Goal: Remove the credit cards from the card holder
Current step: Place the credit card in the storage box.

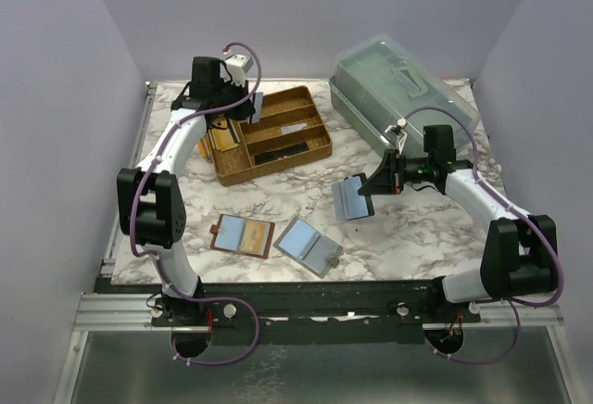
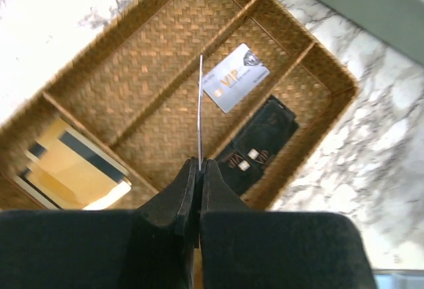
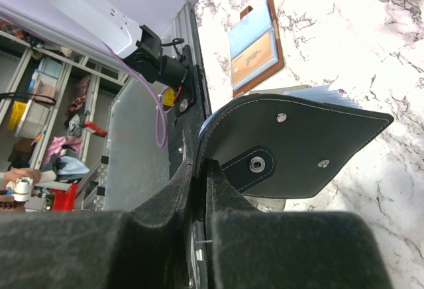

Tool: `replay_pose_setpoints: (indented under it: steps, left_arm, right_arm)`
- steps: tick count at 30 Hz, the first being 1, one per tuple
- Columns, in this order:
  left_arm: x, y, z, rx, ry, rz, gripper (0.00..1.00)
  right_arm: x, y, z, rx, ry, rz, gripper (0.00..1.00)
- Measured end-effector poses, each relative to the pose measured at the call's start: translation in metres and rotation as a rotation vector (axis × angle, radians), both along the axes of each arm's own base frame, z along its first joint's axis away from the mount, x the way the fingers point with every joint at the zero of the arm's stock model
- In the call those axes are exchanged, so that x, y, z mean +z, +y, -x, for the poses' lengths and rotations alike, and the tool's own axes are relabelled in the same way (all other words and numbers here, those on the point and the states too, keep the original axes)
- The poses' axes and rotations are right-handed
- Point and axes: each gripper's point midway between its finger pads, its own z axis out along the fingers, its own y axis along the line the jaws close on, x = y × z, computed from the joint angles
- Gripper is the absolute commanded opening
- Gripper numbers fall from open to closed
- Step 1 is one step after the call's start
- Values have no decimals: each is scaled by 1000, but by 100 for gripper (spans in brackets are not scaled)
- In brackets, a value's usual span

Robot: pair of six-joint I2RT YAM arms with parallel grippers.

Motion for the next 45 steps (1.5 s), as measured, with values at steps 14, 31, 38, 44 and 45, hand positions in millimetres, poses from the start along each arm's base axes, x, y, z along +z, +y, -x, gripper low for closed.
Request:
replay_pose_setpoints:
  steps: [14,31,38,44,45]
  left_arm:
    - [-62,-42,-39,-379,21,-465,0]
    - [-125,-41,-36,-481,136,-531,19]
    - [-128,-29,-57,-339,130,-594,30]
    - [-96,-23,-80,-164,48,-606,37]
    - [-88,-22,-79,-137,35,-600,41]
  right_arm:
    - [-6,-1,-4,-16,-9,31,0]
    - [-13,-1,-8,-18,15,38,0]
    - [-14,-1,-8,-24,20,46,0]
    - [-16,-2,-8,-27,19,55,0]
    - [-17,-2,-8,-27,17,56,0]
